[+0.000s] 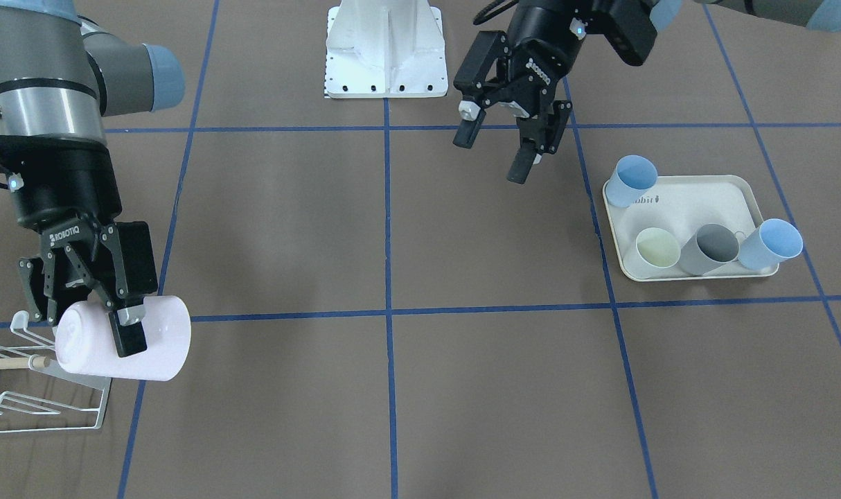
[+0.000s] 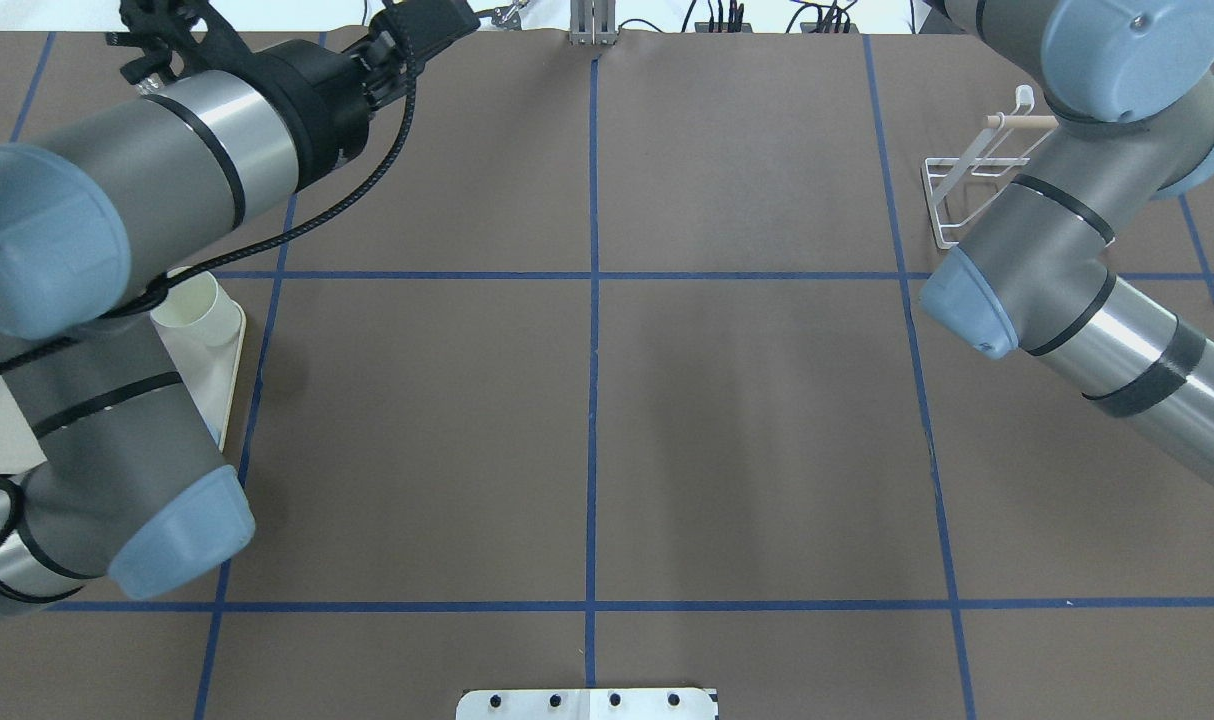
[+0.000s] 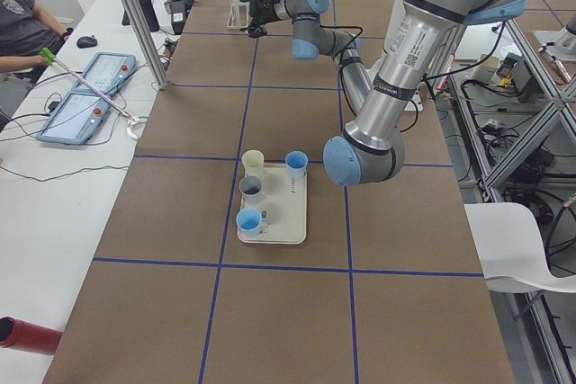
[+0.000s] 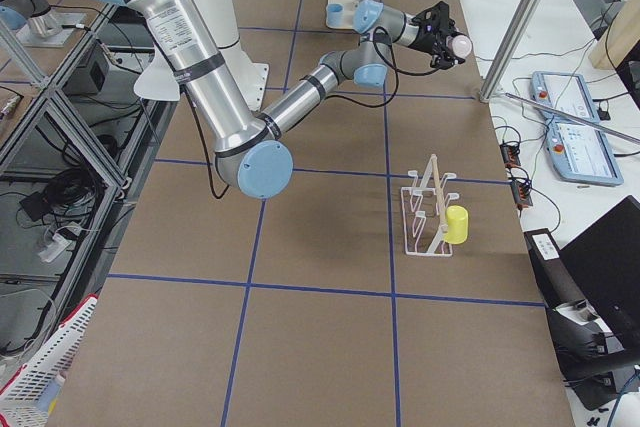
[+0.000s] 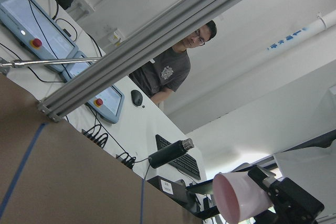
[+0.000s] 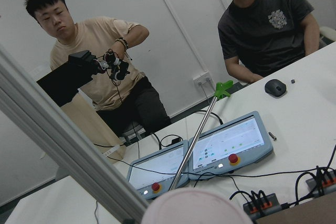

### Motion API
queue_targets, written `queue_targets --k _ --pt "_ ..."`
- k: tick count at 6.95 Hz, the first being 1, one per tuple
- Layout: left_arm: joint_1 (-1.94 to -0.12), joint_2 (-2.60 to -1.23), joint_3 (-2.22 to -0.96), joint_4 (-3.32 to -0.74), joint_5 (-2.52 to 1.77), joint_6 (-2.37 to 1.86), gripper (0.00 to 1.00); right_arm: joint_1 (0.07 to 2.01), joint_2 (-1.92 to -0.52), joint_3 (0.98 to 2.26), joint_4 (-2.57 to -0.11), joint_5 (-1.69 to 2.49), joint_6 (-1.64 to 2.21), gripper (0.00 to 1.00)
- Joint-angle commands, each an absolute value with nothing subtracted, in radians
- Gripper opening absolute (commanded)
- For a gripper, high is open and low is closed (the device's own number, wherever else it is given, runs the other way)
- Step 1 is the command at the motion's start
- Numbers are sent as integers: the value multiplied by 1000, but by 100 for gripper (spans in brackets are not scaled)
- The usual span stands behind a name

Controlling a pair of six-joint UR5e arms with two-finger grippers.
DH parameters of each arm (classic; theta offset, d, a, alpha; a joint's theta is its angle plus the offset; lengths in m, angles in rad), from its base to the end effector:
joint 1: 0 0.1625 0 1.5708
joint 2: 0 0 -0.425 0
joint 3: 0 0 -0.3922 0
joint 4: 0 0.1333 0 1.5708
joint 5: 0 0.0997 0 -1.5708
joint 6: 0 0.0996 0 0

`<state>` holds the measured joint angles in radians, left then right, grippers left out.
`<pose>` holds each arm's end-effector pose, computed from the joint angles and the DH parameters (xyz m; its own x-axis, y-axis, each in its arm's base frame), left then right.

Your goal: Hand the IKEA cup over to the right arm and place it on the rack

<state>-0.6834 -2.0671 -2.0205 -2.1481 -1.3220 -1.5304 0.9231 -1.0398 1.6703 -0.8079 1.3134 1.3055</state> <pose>0.3136 -0.4589 0.1231 0.0692 -0.0059 -0.9976 0.8006 0.5970 0.0520 -0.2623 -0.6096 0.2166 0.3446 0.0352 0.9381 -0.8622 0.4071 0.3014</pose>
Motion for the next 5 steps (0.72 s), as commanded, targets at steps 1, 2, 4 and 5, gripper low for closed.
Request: queue_targets --k 1,2,4,5 --pt "-783 -1944 -2060 -2079 -1437 -1389 100 965 -1040 1580 -813 1231 1180 0" --pt "-840 -1880 -2062 -2079 -1527 -1329 100 995 -1040 1551 -833 1209 1108 0" --pt "-948 -1769 -2060 -2079 -1696 -1188 100 1028 -1048 1473 -847 1174 990 0" --pt "-975 -1731 -2060 -2079 -1738 -1146 100 1066 -1055 1436 -841 1175 920 0"
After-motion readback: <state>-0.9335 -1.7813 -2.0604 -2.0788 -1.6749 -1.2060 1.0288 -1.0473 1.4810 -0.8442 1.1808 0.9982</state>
